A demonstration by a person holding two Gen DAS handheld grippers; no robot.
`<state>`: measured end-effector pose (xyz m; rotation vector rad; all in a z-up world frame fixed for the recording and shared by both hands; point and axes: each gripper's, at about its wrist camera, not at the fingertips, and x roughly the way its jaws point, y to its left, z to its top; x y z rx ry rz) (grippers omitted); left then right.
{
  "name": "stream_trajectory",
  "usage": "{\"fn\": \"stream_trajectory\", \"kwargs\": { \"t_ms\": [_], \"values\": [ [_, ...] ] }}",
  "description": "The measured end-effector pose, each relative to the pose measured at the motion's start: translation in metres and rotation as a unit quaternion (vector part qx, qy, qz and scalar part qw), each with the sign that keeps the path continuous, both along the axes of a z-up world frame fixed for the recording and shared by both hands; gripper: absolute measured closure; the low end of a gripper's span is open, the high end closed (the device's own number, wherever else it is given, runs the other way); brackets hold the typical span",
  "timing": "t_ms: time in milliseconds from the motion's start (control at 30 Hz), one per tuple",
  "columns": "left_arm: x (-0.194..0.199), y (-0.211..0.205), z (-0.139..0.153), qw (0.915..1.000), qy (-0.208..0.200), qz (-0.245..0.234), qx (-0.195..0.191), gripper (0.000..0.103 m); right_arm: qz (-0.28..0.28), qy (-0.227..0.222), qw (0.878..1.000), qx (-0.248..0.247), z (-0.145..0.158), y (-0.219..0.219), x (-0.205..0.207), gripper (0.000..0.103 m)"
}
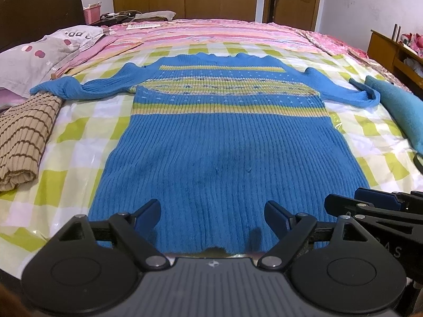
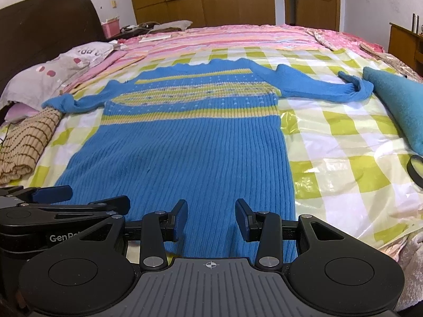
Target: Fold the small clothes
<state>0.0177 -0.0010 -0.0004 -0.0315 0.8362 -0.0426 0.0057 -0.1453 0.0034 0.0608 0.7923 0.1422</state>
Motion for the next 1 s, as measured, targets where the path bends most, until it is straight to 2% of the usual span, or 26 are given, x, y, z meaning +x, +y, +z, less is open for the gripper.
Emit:
{"fn": "stream_trajectory", "kwargs": {
  "t_ms": [367, 1000],
  "values": [
    [0.019, -0.004, 0.001, 0.9999, 0.004, -0.014, -0.007, 0.014, 0.005, 0.01, 1.0, 0.016, 0.0, -0.009, 0.02, 0.064],
    [0.044, -0.007, 0.0, 0.9998, 0.013, -0.009, -0.01, 0.014, 0.011, 0.011, 1.0, -0.003, 0.003, -0.008, 0.044, 0.066]
  ]
}}
